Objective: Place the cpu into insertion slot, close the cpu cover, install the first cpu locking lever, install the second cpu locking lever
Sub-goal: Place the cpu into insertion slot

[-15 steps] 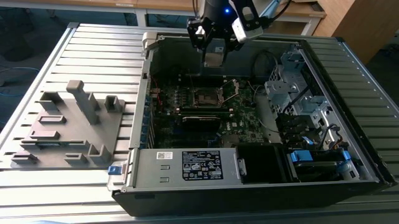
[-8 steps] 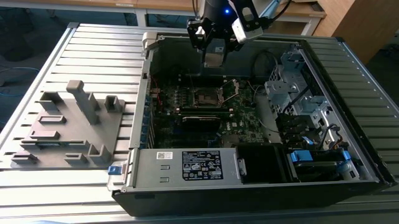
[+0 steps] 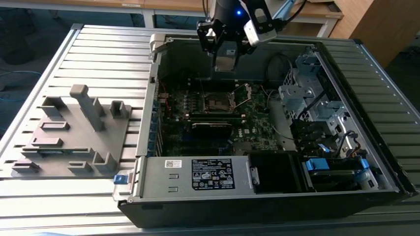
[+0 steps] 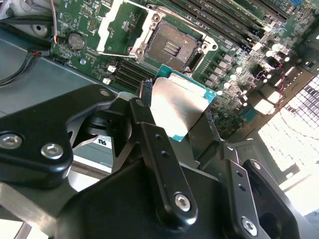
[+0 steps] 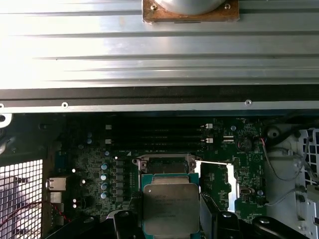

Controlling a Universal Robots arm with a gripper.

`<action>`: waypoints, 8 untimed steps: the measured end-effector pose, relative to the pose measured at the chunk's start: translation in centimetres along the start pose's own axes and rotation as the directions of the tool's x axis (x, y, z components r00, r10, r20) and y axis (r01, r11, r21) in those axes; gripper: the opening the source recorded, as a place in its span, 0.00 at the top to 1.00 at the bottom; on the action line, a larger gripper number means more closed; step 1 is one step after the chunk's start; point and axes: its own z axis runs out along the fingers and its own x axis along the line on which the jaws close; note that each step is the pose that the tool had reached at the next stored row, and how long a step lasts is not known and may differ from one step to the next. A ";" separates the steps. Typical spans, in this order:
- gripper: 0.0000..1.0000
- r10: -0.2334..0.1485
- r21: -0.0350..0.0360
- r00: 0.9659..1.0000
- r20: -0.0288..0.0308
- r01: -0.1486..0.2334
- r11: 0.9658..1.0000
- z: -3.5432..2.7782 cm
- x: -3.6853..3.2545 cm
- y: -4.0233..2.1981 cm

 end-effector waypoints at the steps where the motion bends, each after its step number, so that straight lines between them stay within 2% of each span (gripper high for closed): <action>1: 0.46 0.000 0.000 1.000 0.000 0.000 1.000 0.07 0.00 0.00; 8: 0.46 0.000 0.000 1.000 0.000 0.000 1.000 0.16 0.00 -0.01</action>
